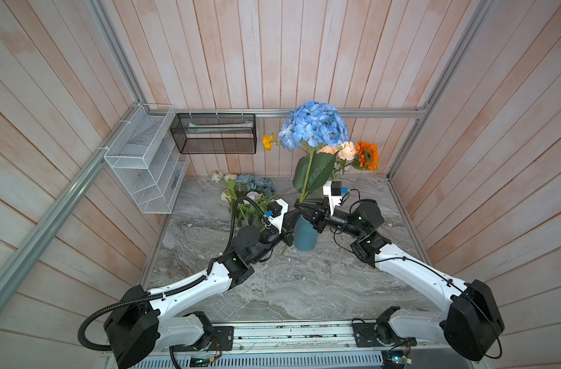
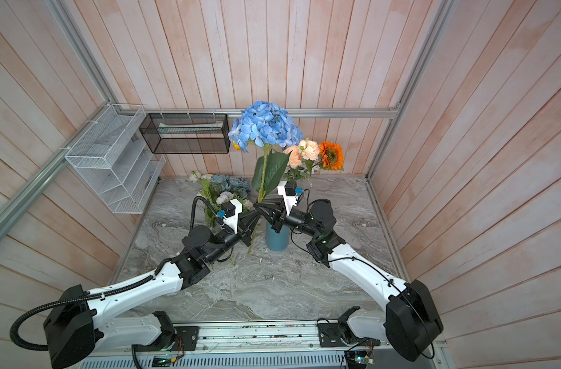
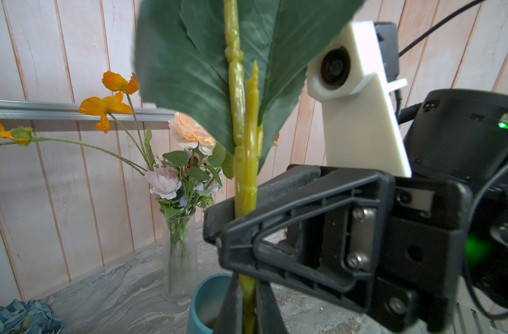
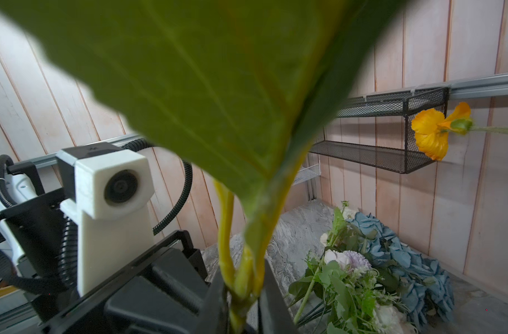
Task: Arrange the flowers into the vase
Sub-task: 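Take the hydrangea stem with the right gripper while the left releases and withdraws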
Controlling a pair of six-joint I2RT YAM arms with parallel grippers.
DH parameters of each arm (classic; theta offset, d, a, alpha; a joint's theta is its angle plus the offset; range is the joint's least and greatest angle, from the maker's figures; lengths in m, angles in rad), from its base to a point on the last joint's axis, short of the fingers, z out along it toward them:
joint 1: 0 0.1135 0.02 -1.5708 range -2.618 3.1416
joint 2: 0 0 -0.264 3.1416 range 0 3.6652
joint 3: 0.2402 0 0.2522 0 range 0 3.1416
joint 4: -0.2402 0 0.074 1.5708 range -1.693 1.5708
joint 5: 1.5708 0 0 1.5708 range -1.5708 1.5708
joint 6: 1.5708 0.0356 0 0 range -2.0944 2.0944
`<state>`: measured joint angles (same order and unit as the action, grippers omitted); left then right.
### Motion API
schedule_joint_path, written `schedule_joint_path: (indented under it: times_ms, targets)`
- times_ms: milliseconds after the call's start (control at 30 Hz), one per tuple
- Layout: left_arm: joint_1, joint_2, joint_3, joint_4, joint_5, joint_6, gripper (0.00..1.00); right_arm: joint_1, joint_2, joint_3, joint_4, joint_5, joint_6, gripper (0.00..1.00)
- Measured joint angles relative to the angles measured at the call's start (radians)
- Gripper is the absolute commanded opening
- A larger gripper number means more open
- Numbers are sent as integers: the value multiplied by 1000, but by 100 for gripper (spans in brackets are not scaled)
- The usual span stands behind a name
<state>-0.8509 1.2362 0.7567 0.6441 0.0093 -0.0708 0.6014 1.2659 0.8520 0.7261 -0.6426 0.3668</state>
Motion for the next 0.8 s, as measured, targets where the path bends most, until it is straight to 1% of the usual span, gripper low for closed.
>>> schedule_joint_path:
  times_ms: [33, 100, 133, 167, 200, 333, 467, 600, 700, 800]
  targets:
    - [0, 0, 0, 0, -1, 1, 26, 0, 0, 0, 0, 1, 0, 4]
    - [1, 0, 0, -6, -5, 5, 68, 0, 0, 1, 2, 3, 0, 1]
    - [0, 1, 0, -12, -9, 4, 85, 0, 0, 4, 3, 6, -1, 0]
    - [0, 1, 0, -16, -11, 4, 95, -2, 0, 9, 3, 12, -4, 0]
    - [-1, 1, 0, -18, -17, 3, 100, -5, 0, 15, 0, 19, -16, 0]
    - [-2, -18, -2, -16, -64, 1, 100, -8, -9, 56, -72, 64, -69, 0]
    - [19, -85, -26, -3, -121, -6, 100, -22, -29, 84, -131, 108, -130, 0]
    - [115, -142, -63, -1, -153, -79, 100, -47, -45, 147, -169, 141, -185, 0]
    - [196, -164, -106, -10, -183, -160, 100, -59, -48, 205, -176, 158, -220, 0]
    - [255, -174, -154, -32, -202, -244, 100, -63, -49, 256, -180, 172, -250, 0]
